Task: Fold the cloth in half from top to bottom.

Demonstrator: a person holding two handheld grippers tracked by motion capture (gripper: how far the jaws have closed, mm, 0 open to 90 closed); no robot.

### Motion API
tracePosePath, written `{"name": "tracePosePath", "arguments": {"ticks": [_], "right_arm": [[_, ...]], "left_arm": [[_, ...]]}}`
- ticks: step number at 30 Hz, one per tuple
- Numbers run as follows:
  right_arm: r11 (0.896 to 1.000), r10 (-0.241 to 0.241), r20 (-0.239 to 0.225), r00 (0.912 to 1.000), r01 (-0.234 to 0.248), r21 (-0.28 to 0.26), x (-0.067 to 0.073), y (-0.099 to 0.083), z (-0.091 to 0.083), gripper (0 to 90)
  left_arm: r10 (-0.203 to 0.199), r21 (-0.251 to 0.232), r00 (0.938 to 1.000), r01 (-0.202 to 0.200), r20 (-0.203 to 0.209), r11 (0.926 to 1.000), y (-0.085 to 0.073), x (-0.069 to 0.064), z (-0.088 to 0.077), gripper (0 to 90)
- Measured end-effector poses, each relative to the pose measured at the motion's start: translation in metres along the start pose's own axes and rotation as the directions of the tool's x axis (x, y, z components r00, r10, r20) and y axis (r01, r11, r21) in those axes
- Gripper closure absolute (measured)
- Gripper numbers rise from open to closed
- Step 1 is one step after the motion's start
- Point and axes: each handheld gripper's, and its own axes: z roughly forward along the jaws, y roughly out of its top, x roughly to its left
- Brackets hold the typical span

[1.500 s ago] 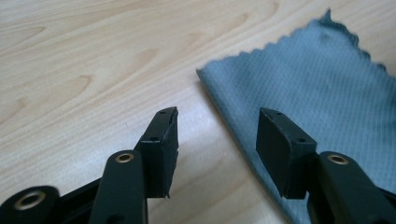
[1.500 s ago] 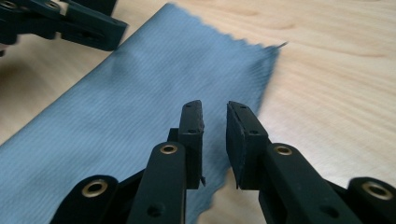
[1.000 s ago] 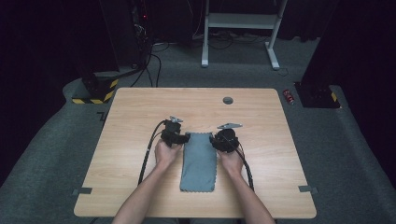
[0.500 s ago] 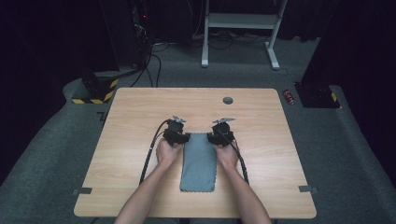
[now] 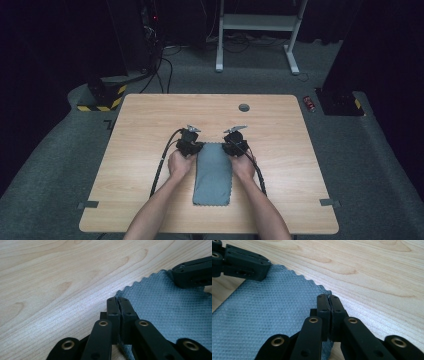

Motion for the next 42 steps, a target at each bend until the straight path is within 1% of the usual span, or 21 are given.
{"name": "tracePosePath", "arguments": {"ticks": [2, 3, 8, 9, 11, 12, 15, 17, 18, 19, 23, 25, 26, 27, 29, 32, 34, 36, 38, 40, 42], "right_arm": [[1.000, 0.000, -0.005, 1.0000, 0.000, -0.006, 0.000, 0.000, -0.003, 88.7], [1.000, -0.009, -0.007, 0.9999, 0.009, -0.014, 0.000, 0.000, -0.004, 88.8], [0.999, -0.025, -0.013, 0.9996, 0.024, -0.038, 0.001, 0.003, -0.012, 88.9], [0.999, -0.022, -0.015, 0.9996, 0.022, -0.041, 0.001, 0.003, -0.013, 88.9], [0.999, -0.023, -0.017, 0.9996, 0.023, -0.043, 0.001, 0.004, -0.014, 88.9], [0.998, -0.032, -0.015, 0.9994, 0.031, -0.046, 0.002, 0.005, -0.015, 89.0], [0.999, -0.028, -0.012, 0.9996, 0.027, -0.046, 0.001, 0.006, -0.017, 89.0], [0.998, -0.027, -0.012, 0.9996, 0.027, -0.050, 0.000, 0.006, -0.018, 89.0], [0.998, -0.018, -0.018, 0.9997, 0.017, -0.061, -0.002, 0.006, -0.020, 89.1], [0.998, -0.013, -0.018, 0.9998, 0.012, -0.061, -0.003, 0.006, -0.021, 89.1], [0.997, -0.015, -0.024, 0.9996, 0.013, -0.074, -0.003, 0.008, -0.024, 89.2], [0.997, -0.016, -0.026, 0.9995, 0.014, -0.082, -0.004, 0.009, -0.025, 89.2], [0.996, -0.013, -0.029, 0.9995, 0.010, -0.088, -0.005, 0.009, -0.025, 89.3], [0.996, -0.014, -0.031, 0.9994, 0.011, -0.084, -0.005, 0.010, -0.026, 89.3], [0.996, -0.012, -0.027, 0.9996, 0.009, -0.090, -0.005, 0.013, -0.027, 89.3], [0.995, -0.012, -0.030, 0.9995, 0.009, -0.100, -0.007, 0.018, -0.032, 89.3], [0.993, 0.002, -0.042, 0.9991, -0.007, -0.120, -0.009, 0.020, -0.036, 89.3], [0.993, -0.003, -0.042, 0.9991, -0.003, -0.119, -0.009, 0.022, -0.036, 89.3], [0.993, -0.007, -0.039, 0.9992, 0.002, -0.121, -0.009, 0.025, -0.036, 89.3], [0.991, -0.010, -0.030, 0.9995, 0.006, -0.130, -0.009, 0.030, -0.039, 89.3], [0.988, -0.003, -0.035, 0.9994, -0.002, -0.152, -0.011, 0.033, -0.043, 89.3]], "left_arm": [[-0.003, 0.001, 0.9999, 0.003, 0.015, 1.0000, 0.000, 0.002, -0.001, 88.5], [-0.006, 0.000, 0.9998, 0.006, 0.021, 1.0000, 0.000, 0.003, -0.002, 88.6], [-0.015, -0.015, 0.9991, 0.016, 0.041, 0.9998, 0.002, 0.006, -0.008, 88.6], [-0.017, -0.009, 0.9988, 0.017, 0.046, 0.9998, 0.003, 0.007, -0.008, 88.6], [-0.008, -0.009, 0.9992, 0.009, 0.040, 0.9999, 0.005, 0.007, -0.010, 88.6], [-0.005, -0.010, 0.9991, 0.005, 0.042, 0.9999, 0.007, 0.006, -0.011, 88.7], [0.007, -0.014, 0.9989, -0.006, 0.046, 0.9999, 0.011, 0.005, -0.014, 88.8], [0.005, -0.019, 0.9987, -0.004, 0.051, 0.9998, 0.012, 0.005, -0.015, 88.8], [-0.004, -0.030, 0.9981, 0.006, 0.062, 0.9995, 0.013, 0.006, -0.016, 88.8], [-0.006, -0.031, 0.9979, 0.008, 0.064, 0.9995, 0.013, 0.006, -0.017, 88.8], [-0.011, -0.041, 0.9979, 0.013, 0.064, 0.9991, 0.014, 0.007, -0.018, 88.8], [-0.017, -0.046, 0.9973, 0.021, 0.071, 0.9987, 0.015, 0.008, -0.020, 88.8], [-0.018, -0.043, 0.9973, 0.021, 0.071, 0.9989, 0.017, 0.008, -0.020, 88.8], [-0.007, -0.042, 0.9977, 0.010, 0.067, 0.9990, 0.019, 0.008, -0.021, 88.8], [-0.003, -0.045, 0.9980, 0.006, 0.064, 0.9990, 0.022, 0.008, -0.022, 88.9], [-0.015, -0.049, 0.9974, 0.019, 0.071, 0.9986, 0.025, 0.010, -0.025, 88.9], [-0.025, -0.065, 0.9963, 0.030, 0.083, 0.9974, 0.027, 0.012, -0.027, 88.9], [-0.040, -0.069, 0.9949, 0.047, 0.092, 0.9965, 0.029, 0.014, -0.029, 89.0], [-0.034, -0.070, 0.9959, 0.040, 0.084, 0.9968, 0.034, 0.015, -0.031, 88.9], [-0.035, -0.086, 0.9962, 0.042, 0.080, 0.9954, 0.039, 0.015, -0.034, 88.9], [-0.044, -0.091, 0.9947, 0.053, 0.092, 0.9944, 0.042, 0.016, -0.037, 89.0]]}}
